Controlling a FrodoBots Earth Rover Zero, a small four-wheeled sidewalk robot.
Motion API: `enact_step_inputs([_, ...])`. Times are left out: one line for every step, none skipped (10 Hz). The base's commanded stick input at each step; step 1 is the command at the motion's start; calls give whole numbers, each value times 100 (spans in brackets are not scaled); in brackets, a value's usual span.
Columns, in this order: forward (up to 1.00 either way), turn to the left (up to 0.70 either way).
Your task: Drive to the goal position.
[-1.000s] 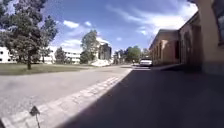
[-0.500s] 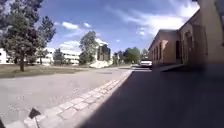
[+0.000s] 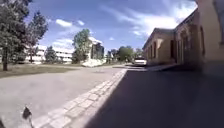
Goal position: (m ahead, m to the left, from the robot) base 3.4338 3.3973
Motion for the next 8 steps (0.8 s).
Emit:
enact_step_inputs([100,0])
enact_step_inputs([100,0])
enact_step_inputs([100,0])
enact_step_inputs([100,0])
enact_step_inputs([100,0])
enact_step_inputs([100,0])
enact_step_inputs([100,0])
enact_step_inputs([100,0])
